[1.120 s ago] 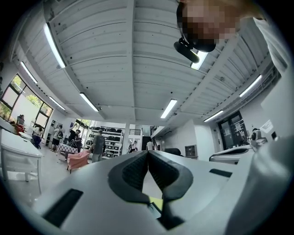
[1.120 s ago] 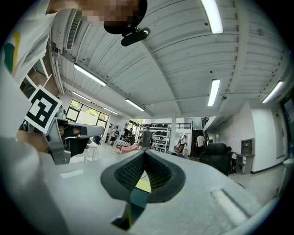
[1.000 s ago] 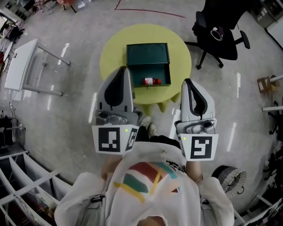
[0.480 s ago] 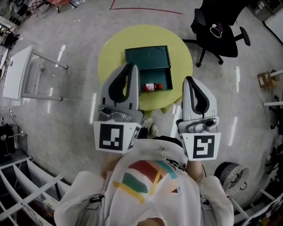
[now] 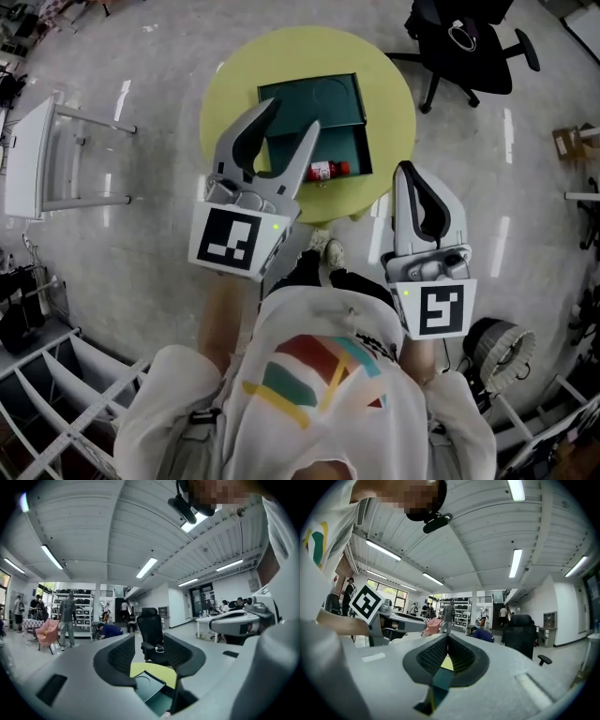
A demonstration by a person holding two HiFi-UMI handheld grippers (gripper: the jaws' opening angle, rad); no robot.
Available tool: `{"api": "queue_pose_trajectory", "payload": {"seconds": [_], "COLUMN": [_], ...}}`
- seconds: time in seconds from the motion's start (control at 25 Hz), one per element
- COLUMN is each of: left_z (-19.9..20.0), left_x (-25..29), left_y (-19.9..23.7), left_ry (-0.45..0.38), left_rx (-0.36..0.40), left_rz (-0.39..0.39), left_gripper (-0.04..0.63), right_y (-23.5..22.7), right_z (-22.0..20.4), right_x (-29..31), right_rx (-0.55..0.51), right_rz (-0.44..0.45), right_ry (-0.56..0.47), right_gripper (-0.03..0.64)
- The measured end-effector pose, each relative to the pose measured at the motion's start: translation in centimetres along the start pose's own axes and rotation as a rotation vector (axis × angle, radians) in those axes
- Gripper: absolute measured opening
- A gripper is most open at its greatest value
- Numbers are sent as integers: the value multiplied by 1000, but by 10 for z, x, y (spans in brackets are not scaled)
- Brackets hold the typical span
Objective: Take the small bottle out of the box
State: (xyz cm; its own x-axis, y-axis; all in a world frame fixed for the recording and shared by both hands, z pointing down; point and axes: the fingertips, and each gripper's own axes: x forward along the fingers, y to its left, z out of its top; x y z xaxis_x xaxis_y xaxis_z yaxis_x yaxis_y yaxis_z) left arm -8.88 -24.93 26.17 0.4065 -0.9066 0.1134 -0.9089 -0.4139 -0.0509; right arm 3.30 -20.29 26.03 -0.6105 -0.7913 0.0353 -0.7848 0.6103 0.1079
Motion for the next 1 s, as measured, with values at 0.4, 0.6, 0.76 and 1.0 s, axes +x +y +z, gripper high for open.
{"api": "queue_pose_trajectory", "payload": {"seconds": [0.4, 0.6, 0.76, 1.0], "left_z": [-115, -181, -223, -269], "left_x": [44, 58, 60, 54], "left_y": [-33, -43, -51, -61], "left_ry": [371, 554, 692, 909], "left_rx": [122, 184, 141, 121], "left_rz": [-406, -582, -749, -938], "left_gripper": [236, 236, 236, 236], "right_y": [5, 14, 25, 29], "right_z": [-30, -43, -49, -62], "right_x": [5, 8, 8, 7], "right_rx": [23, 40, 47, 59], "right_rz": [36, 70, 107, 122], "right_ry": [79, 105, 118, 159], "right_gripper": [5, 5, 5, 5]}}
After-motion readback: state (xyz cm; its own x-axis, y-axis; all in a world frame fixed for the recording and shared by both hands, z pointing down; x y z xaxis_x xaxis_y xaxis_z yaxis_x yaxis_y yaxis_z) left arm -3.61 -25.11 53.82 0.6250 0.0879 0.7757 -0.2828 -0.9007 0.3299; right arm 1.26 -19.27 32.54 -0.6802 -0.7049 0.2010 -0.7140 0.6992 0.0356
